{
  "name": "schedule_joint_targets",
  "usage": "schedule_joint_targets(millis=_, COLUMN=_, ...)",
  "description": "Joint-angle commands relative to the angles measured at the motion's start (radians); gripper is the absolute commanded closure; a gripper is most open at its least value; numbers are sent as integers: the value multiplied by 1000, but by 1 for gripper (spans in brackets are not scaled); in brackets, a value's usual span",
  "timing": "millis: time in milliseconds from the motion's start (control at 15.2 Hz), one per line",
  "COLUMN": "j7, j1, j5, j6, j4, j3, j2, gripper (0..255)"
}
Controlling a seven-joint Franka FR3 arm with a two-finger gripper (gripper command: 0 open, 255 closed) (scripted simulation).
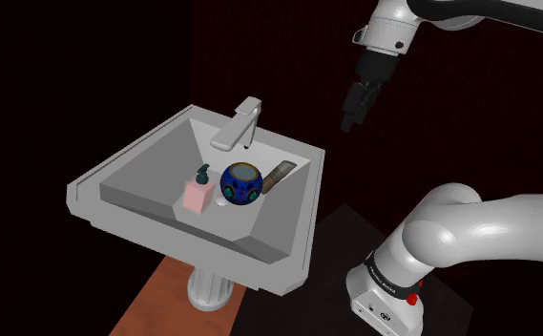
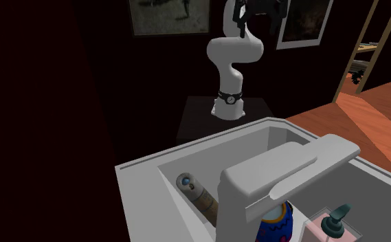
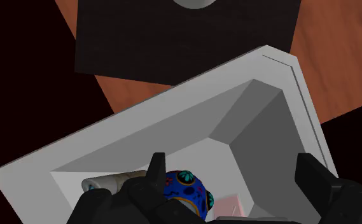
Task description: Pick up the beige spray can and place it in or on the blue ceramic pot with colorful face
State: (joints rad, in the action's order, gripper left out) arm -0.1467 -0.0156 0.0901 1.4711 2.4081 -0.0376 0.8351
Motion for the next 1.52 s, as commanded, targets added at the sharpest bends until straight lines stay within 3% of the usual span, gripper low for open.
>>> schedule_joint_targets(millis=0, j7=0, j1=0, j5=0, j6=0, j4=0, j3=0, j2=0, gripper=0)
schedule_joint_targets(millis=792, j7=-472, j1=30, j5=-166, j6=317, j4=86, j3=222, j2=-272, gripper=0)
schedule_joint_targets(millis=1452, j7=-852, j1=70, j5=-179, j6=576, j4=-19, j3=353, j2=-661, gripper=0)
